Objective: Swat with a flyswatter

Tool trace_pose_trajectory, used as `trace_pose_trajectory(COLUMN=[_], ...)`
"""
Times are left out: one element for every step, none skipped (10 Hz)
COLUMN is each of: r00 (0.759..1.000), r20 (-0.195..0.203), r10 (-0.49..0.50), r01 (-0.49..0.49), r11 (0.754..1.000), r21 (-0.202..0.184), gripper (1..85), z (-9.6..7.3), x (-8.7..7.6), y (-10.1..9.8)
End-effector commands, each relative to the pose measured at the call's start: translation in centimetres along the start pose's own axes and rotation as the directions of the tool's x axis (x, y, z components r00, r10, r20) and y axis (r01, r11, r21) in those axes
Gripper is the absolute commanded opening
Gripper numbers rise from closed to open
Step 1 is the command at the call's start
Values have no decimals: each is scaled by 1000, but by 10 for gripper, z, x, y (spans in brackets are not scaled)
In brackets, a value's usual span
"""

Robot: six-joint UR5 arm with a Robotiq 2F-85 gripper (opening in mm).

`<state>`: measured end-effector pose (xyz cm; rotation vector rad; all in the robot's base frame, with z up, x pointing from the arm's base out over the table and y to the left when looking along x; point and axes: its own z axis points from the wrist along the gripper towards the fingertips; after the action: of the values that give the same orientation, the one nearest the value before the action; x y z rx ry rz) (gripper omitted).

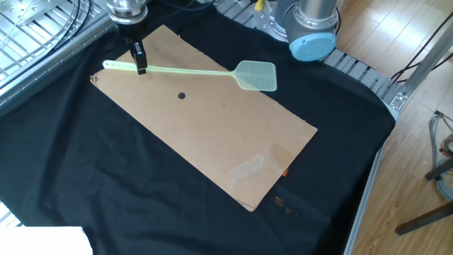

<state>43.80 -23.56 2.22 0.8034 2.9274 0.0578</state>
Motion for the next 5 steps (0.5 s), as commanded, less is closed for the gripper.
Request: trace_pose_trajectory(r00=[999,998,998,998,998], r20=[32,61,58,64,67], r10=[6,5,11,11,10], r01=[-6,-4,-8,-7,-6], r11=[1000,1000,999,999,999], r21=[-9,-12,-52,-53,-48], gripper=[617,617,620,620,620], z=[3,4,6,8,10], x=[-11,-19,-18,-20,-21], y=[1,4,15,15,14])
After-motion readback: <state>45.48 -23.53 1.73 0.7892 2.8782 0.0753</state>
